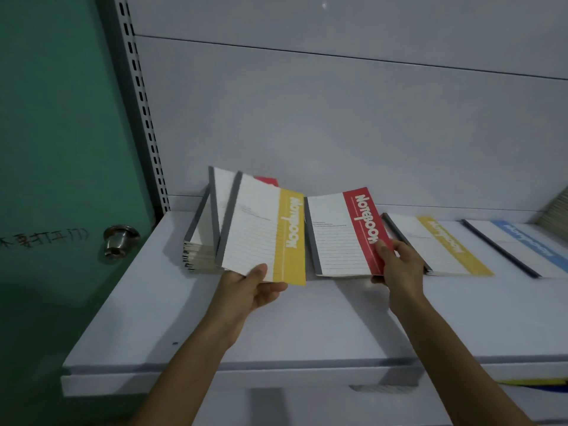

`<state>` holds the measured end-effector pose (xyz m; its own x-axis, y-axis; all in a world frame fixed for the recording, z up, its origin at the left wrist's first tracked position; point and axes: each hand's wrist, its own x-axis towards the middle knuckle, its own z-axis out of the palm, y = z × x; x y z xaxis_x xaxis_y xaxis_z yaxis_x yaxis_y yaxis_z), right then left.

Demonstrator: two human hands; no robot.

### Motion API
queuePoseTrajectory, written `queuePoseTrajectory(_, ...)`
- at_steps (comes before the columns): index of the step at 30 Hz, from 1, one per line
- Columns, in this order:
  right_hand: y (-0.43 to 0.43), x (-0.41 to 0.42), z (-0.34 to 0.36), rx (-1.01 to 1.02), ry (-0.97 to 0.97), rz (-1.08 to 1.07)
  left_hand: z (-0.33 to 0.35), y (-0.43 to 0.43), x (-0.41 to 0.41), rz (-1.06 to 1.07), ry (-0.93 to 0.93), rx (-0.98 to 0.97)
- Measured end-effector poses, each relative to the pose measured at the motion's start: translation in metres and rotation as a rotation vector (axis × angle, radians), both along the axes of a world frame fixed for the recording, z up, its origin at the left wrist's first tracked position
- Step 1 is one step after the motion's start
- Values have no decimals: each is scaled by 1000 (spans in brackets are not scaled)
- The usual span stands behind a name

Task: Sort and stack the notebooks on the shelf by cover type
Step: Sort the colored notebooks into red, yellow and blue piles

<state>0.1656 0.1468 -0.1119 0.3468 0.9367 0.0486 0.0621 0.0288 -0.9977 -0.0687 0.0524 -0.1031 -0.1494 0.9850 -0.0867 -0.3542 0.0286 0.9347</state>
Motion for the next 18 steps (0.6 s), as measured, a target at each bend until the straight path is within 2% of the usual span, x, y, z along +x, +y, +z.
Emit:
queuePoseTrajectory(2,-3,0,-2,1,5,20,1,-2,3,2,-26,23)
queuePoseTrajectory(8,-12,-11,3,28,94,53,26,2,-9,59,-279,-45)
queuePoseTrajectory(15,-22,-18,14,79,260,-14,28,-18,-5,1,-200,-140)
queuePoseTrajectory(18,-29,-16,13,78,274,-30,30,-16,-10,-23,-177,-226)
